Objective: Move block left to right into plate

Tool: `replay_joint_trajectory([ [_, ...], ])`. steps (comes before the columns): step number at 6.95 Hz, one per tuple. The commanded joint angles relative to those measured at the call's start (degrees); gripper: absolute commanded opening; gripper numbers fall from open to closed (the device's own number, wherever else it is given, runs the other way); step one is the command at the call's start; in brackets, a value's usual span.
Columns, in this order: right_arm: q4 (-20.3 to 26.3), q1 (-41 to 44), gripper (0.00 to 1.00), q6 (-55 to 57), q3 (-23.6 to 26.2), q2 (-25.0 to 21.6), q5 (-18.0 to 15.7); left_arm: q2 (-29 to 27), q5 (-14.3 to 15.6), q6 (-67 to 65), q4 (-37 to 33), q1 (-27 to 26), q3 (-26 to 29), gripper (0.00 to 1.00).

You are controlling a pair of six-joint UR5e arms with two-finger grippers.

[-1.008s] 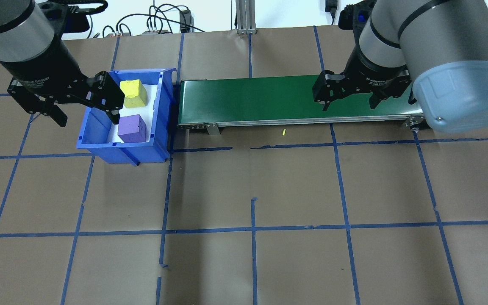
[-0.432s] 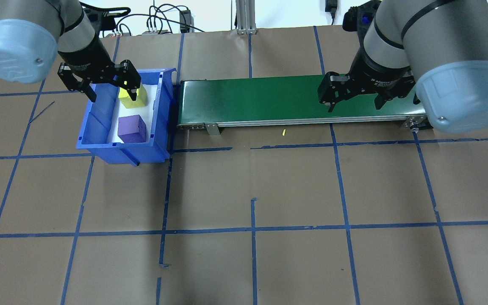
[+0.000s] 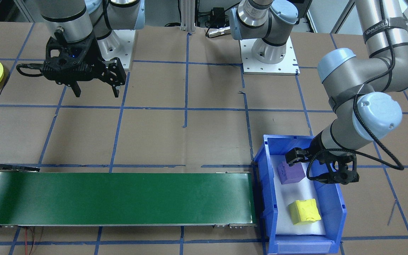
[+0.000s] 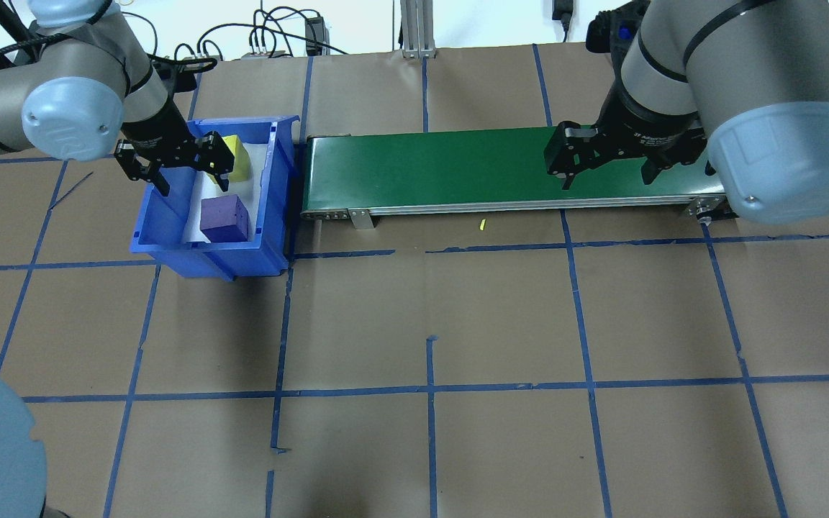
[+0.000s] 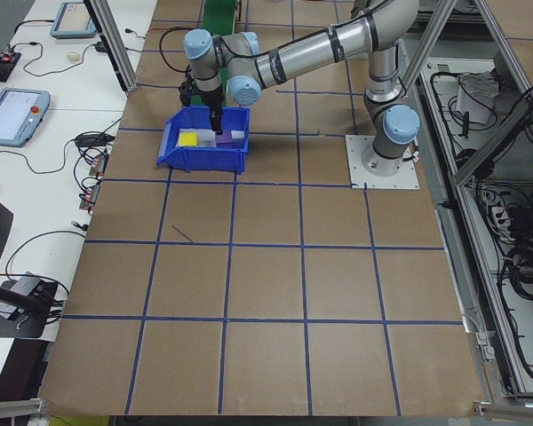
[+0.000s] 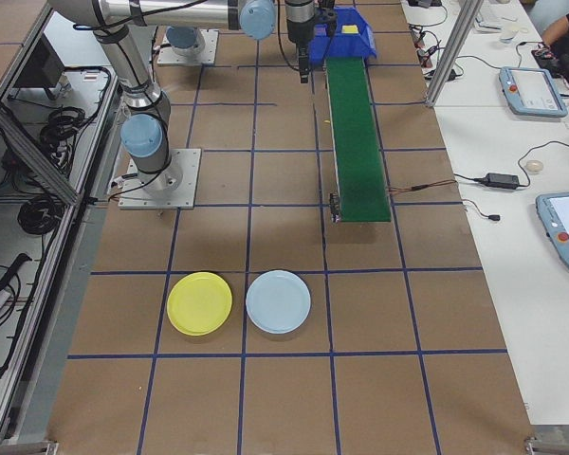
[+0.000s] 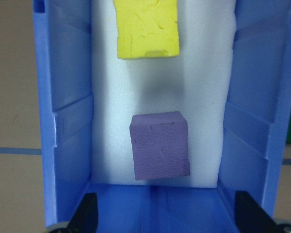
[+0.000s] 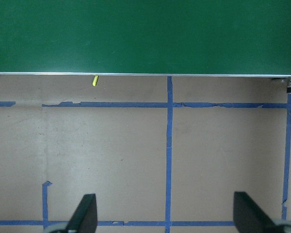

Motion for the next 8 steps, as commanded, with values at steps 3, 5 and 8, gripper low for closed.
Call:
replay_joint_trajectory([
  [3,0.24,-0.13,1.00,0.00,0.38,-0.23,-0.01,-3.60,-0.26,1.27,9.04,0.13,-7.34,0.87],
  [5,0.24,-0.13,1.00,0.00,0.56,-0.15,-0.01,-3.34,-0.26,2.24,8.96,0.13,-6.30,0.36],
  [8,0.24,-0.13,1.00,-0.09,0.73,-0.24,-0.36,0.25,-0.17,1.19,-3.02,-0.13,4.20,0.34],
])
